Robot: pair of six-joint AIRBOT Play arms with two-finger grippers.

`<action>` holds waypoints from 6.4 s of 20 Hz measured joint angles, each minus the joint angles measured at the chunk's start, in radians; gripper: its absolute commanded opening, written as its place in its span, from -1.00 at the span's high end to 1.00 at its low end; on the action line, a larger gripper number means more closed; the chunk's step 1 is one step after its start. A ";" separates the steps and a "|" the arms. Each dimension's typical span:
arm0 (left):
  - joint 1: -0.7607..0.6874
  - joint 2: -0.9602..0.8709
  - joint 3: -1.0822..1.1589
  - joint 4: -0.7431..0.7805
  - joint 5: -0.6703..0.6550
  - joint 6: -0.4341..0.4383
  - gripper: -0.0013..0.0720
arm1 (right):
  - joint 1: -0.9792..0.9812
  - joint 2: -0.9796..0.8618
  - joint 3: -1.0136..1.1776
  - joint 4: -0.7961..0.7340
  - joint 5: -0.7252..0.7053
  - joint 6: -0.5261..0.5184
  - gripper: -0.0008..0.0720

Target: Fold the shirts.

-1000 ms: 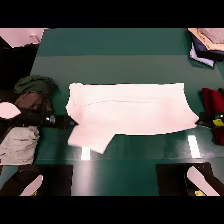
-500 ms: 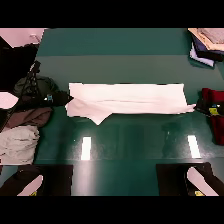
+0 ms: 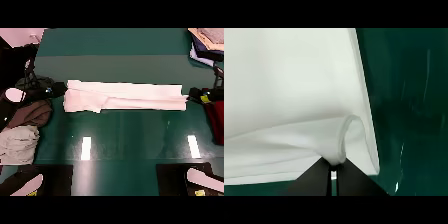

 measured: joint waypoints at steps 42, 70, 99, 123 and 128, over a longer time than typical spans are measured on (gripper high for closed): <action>-0.247 -0.393 0.472 -0.031 -0.346 0.029 0.89 | -0.068 -0.483 0.419 0.528 0.430 -0.356 0.95; -0.351 -0.936 1.181 0.052 -0.606 -0.091 0.89 | 0.579 -0.313 0.855 0.573 0.290 -0.243 0.95; 0.046 -0.424 1.216 0.489 -0.901 -0.121 0.88 | 0.811 -0.599 0.800 0.505 0.006 -0.282 -0.54; 0.046 -0.424 1.215 0.459 -0.905 -0.095 0.88 | 0.747 -0.765 0.673 0.783 -0.040 -0.256 0.94; 0.046 -0.424 1.215 0.459 -0.925 -0.089 0.88 | 0.685 -0.682 0.695 0.713 -0.019 -0.282 0.95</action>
